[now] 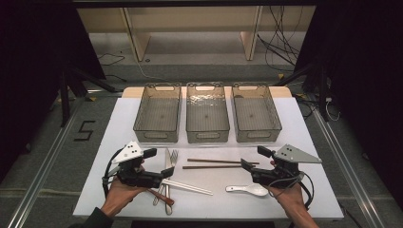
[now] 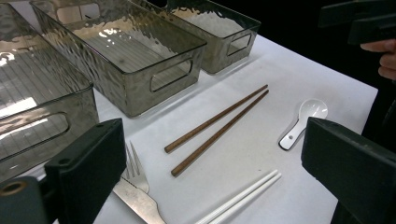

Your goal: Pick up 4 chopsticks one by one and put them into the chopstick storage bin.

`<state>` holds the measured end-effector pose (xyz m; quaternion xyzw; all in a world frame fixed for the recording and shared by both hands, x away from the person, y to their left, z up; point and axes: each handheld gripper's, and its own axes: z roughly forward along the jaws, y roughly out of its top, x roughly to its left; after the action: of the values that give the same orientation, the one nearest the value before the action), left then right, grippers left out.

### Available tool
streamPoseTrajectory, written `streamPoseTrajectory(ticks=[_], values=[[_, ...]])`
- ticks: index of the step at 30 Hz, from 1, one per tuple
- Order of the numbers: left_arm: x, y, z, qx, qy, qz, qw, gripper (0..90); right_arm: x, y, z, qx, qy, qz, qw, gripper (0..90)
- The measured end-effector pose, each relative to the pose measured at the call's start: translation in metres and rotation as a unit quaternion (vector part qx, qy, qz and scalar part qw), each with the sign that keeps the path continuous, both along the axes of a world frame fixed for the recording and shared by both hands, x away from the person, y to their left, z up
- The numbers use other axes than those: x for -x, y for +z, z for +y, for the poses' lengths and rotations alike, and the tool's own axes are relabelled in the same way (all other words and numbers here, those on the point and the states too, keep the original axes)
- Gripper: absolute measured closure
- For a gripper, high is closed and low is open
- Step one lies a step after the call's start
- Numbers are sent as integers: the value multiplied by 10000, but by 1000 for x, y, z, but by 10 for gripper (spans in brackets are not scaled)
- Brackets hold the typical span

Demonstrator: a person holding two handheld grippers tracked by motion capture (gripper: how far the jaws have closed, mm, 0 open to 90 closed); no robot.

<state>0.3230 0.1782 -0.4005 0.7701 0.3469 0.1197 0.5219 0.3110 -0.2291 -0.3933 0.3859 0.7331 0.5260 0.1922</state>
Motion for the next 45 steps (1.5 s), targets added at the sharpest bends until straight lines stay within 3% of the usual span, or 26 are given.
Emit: streamPoseTrajectory(ticks=[5,14,15,20,22,28,29,30,35,38,45], values=[[0,0,-2,-93,-95,26,9999,65,0,1,-1,-43,-19,-8,10000,251],[-3,5,-8,-520,-343,3,9981,69,-1,0,1,-35,77,22,10000,258],[-4,6,-11,-650,-401,13,9971,69,-1,0,0,-35,69,18,10000,259],[-7,8,-16,-848,-501,48,9951,67,-1,0,0,-32,56,23,10000,259],[-9,9,-17,-1043,-515,38,9932,67,-1,0,0,-45,65,14,10000,260],[-20,10,-17,-1344,-555,65,9893,67,-1,0,-1,-66,77,17,9999,265],[-23,9,-17,-1468,-559,118,9875,67,-1,0,-1,-67,82,20,9999,265],[-23,9,-17,-1468,-559,118,9875,68,-1,0,-1,-66,87,19,9999,265],[-27,5,-22,-1904,-634,189,9795,69,-1,1,-1,-81,97,24,9999,265],[-28,3,-22,-2001,-655,201,9774,69,-1,1,-1,-92,103,20,9999,265],[-31,-2,-23,-2432,-841,342,9657,68,-1,1,-1,-101,118,27,9999,264]])
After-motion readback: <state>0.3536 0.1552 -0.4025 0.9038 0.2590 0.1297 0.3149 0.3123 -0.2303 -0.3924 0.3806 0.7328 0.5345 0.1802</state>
